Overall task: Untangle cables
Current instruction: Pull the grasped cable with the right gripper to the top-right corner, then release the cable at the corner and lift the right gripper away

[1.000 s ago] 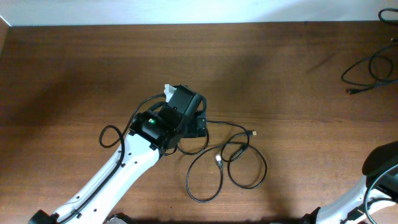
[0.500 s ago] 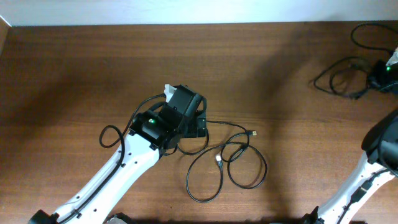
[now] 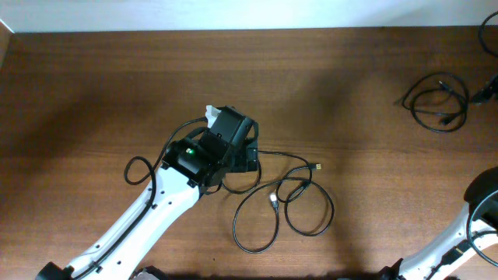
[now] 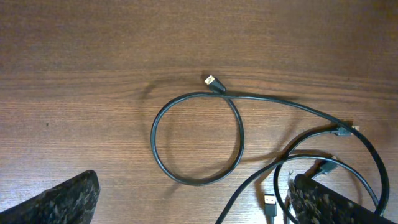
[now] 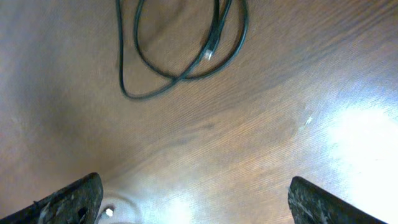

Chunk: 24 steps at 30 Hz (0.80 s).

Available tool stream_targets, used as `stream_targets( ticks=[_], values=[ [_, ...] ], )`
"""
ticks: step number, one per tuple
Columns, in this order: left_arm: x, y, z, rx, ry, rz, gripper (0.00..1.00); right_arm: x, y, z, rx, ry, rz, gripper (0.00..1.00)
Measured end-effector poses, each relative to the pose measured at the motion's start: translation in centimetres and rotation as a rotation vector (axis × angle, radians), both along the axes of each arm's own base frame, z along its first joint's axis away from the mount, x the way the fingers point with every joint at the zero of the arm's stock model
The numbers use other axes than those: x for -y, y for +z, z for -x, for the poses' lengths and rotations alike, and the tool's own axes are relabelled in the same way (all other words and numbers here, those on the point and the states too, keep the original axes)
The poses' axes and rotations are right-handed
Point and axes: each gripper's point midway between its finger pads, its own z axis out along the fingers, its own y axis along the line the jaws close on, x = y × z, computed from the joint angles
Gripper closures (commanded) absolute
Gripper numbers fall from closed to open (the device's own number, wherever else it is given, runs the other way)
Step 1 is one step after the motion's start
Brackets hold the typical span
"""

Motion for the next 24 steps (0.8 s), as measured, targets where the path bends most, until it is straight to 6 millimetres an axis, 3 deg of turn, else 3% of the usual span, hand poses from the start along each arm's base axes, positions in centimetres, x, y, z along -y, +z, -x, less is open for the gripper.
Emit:
stream_targets(
  ticks=[3,4,7,9,12,16,24],
  values=[
    [0.0,0.0,0.0,0.0,0.0,0.0,0.01,-1.1,-0.1,0.0,-0.022,0.06,0.008,0.06],
    [0.0,0.0,0.0,0.0,0.0,0.0,0.01,-2.4,-0.2,-1.1,-0.025,0.109,0.036,0.06],
    [0.0,0.0,0.0,-0.001,0.0,0.0,0.01,-2.6,-1.1,-2.6,-0.03,0.15,0.108,0.06],
    [0.0,0.0,0.0,0.0,0.0,0.0,0.01,-2.5,-4.5,-2.8,-0.071,0.158,0.101,0.06],
    [0.0,0.0,0.0,0.001,0.0,0.001,0.01,-2.7,-12.0,-2.0,-0.151,0.163,0.063,0.06],
    [0.0,0.0,0.0,0.0,0.0,0.0,0.01,-3.2,-17.1,-0.5,-0.195,0.167,0.057,0.06],
    [0.0,0.0,0.0,0.0,0.0,0.0,0.01,-0.9,-18.3,-2.9,-0.072,0.148,0.196,0.04]
  ],
)
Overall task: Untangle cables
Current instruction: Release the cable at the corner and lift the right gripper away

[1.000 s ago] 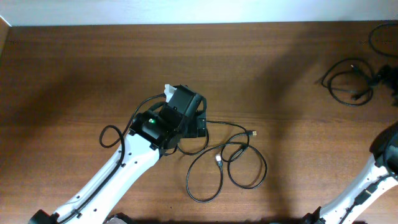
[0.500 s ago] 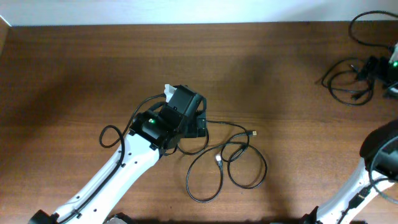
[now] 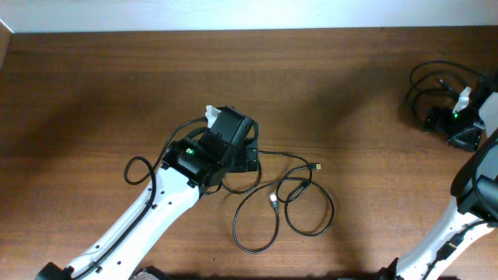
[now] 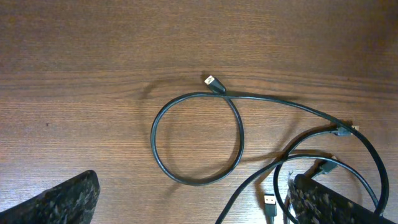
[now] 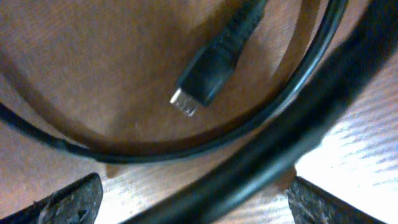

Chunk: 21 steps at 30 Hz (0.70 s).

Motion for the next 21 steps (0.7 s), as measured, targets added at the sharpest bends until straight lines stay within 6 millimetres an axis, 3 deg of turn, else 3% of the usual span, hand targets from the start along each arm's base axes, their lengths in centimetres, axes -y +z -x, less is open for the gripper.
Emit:
stream_targets(
  ticks=[4,10,14,17,21],
  values=[
    [0.0,0.0,0.0,0.0,0.0,0.0,0.01,0.7,-0.2,-2.4,0.138,0.033,0.116,0.04],
    [0.0,0.0,0.0,0.0,0.0,0.0,0.01,-3.6,0.1,-9.3,0.373,0.111,0.17,0.04],
    [0.0,0.0,0.0,0.0,0.0,0.0,0.01,-2.9,0.5,-13.0,0.546,0.096,0.209,0.02],
    [0.0,0.0,0.0,0.0,0.0,0.0,0.01,-2.2,0.5,-14.4,0.616,0.082,0.245,0.01],
    [0.0,0.0,0.0,0.0,0.0,0.0,0.01,-2.7,0.4,-13.7,0.574,0.077,0.207,0.02]
  ],
)
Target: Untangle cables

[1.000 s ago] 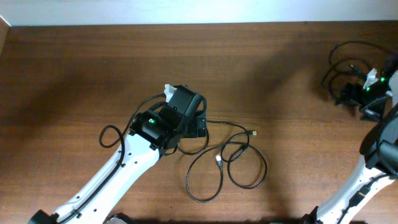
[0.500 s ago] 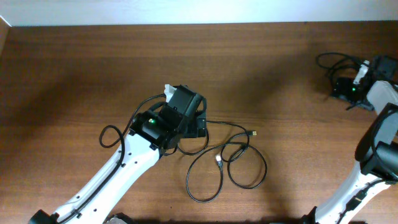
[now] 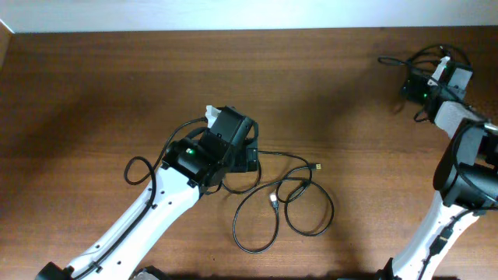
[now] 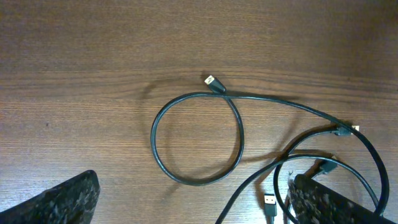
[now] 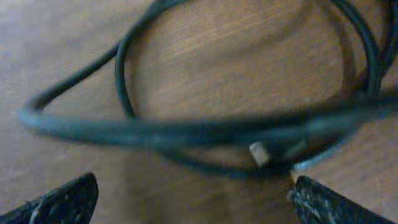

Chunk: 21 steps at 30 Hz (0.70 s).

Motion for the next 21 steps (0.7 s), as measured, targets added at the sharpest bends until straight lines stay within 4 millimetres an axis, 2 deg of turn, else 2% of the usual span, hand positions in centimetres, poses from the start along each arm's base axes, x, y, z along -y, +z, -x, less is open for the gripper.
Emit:
stream_targets(
  ticks=[2,4,5,6,7,8,9,11,15,18,19,20,21],
  values=[
    [0.0,0.0,0.0,0.0,0.0,0.0,0.01,-1.5,0.4,1.7,-0.061,0.033,-0.054,0.02],
    [0.0,0.0,0.0,0.001,0.0,0.0,0.01,-3.4,1.1,4.4,-0.148,0.067,-0.122,0.06],
    [0.0,0.0,0.0,0.0,0.0,0.0,0.01,-4.4,2.4,5.5,-0.17,0.098,-0.144,0.06],
    [0.0,0.0,0.0,0.0,0.0,0.0,0.01,-5.0,4.9,5.7,-0.141,0.129,-0.147,0.06],
    [0.0,0.0,0.0,0.0,0.0,0.0,0.01,-6.0,7.0,6.9,-0.15,0.156,-0.165,0.06],
    [0.0,0.0,0.0,0.001,0.0,0.0,0.01,-7.4,10.3,7.9,-0.123,0.213,-0.179,0.06],
    [0.0,0.0,0.0,0.001,0.0,0.0,0.01,-8.4,12.2,8.9,-0.114,0.244,-0.196,0.06],
    [0.0,0.0,0.0,0.0,0.0,0.0,0.01,-9.8,14.4,10.0,-0.105,0.28,-0.206,0.06],
    [0.0,0.0,0.0,0.0,0.0,0.0,0.01,-16.2,20.3,13.6,-0.078,0.412,-0.202,0.05],
    [0.0,0.0,0.0,-0.001,0.0,-0.001,0.01,-19.7,21.7,16.3,-0.117,0.483,-0.214,0.05],
    [0.0,0.0,0.0,0.0,0.0,0.0,0.01,-21.1,21.5,17.6,-0.157,0.51,-0.228,0.05],
    [0.0,0.0,0.0,0.0,0.0,0.0,0.01,-21.5,21.3,18.2,-0.183,0.515,-0.245,0.05],
    [0.0,0.0,0.0,0.001,0.0,0.001,0.01,-22.0,20.5,19.8,-0.259,0.508,-0.28,0.05]
  ],
)
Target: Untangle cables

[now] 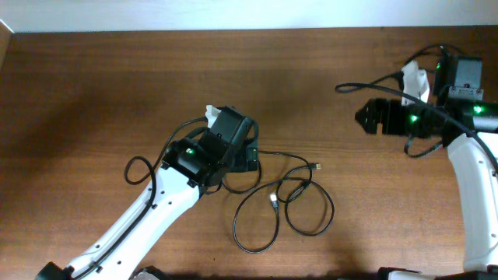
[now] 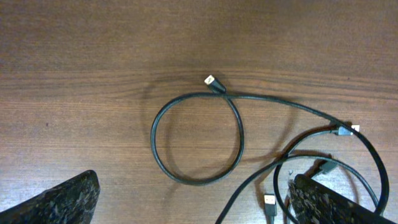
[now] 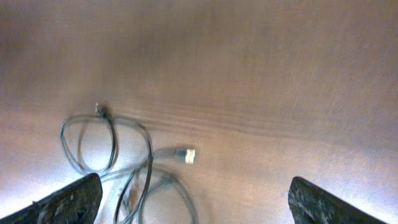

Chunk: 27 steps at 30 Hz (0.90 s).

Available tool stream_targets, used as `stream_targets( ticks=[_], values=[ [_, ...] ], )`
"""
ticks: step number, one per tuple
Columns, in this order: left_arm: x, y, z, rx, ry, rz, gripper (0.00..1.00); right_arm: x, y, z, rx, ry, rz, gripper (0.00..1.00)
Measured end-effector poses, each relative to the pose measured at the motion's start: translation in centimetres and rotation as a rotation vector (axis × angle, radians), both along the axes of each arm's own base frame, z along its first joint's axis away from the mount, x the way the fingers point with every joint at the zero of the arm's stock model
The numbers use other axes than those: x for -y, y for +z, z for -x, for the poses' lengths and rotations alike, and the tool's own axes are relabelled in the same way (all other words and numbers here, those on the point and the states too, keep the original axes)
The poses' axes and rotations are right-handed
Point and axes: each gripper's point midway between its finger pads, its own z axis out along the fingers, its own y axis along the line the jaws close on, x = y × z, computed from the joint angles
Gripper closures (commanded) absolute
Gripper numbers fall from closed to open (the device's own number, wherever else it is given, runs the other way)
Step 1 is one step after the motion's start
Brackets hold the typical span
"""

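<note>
A tangle of black cables (image 1: 284,204) lies on the wooden table (image 1: 93,93) near the middle front. My left gripper (image 1: 246,155) hovers open over its left part; its view shows one round loop (image 2: 198,138), a gold-tipped plug (image 2: 210,80) and a USB plug (image 2: 269,204), with nothing between the jaws. My right gripper (image 1: 370,117) is at the right and points left. A second black cable (image 1: 341,87) is draped over that arm. In the right wrist view the fingertips (image 3: 62,202) stand wide apart, and the tangle (image 3: 124,165) is seen from afar.
A white tag (image 1: 211,113) shows beside the left arm. Part of the draped cable hangs in a loop (image 1: 424,149) under the right arm. Bare wood stretches across the back and left of the table.
My right arm has moved from the back right corner leftward toward the middle. The second cable, then bunched on the table there, now hangs over that arm. The left arm and tangle are unchanged.
The second cable first lay coiled at the back right, with my right arm at the front right edge. Then my right gripper was down among its strands, then farther back with the coil shifted. Now the arm stands farther left, carrying that cable. The left gripper stayed open over the tangle.
</note>
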Motion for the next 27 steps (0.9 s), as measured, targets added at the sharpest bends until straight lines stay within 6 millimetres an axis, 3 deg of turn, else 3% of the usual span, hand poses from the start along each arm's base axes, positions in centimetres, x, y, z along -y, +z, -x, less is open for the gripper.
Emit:
stream_targets(
  ticks=[3,8,11,14,16,20,27],
  values=[
    [0.0,0.0,0.0,-0.002,0.0,-0.001,0.01,-1.2,-0.8,2.4,-0.107,0.017,-0.039,0.05],
    [0.0,0.0,0.0,-0.001,0.0,0.0,0.01,-2.1,-0.7,3.1,-0.136,0.03,-0.099,0.05],
    [0.0,0.0,0.0,0.0,0.0,0.0,0.01,-3.3,-3.8,5.2,-0.236,0.062,-0.135,0.05],
    [0.0,0.0,0.0,0.0,0.0,0.0,0.01,-6.5,-8.5,9.1,-0.374,0.173,-0.157,0.06],
    [0.0,0.0,0.0,-0.001,0.0,0.0,0.01,-7.9,-9.6,10.6,-0.415,0.227,-0.155,0.06],
    [0.0,0.0,0.0,-0.001,0.0,-0.001,0.01,-9.3,-9.5,11.2,-0.422,0.274,-0.162,0.06],
    [0.0,0.0,0.0,-0.001,0.0,0.0,0.01,-9.4,-9.5,11.4,-0.435,0.268,-0.168,0.06]
  ],
)
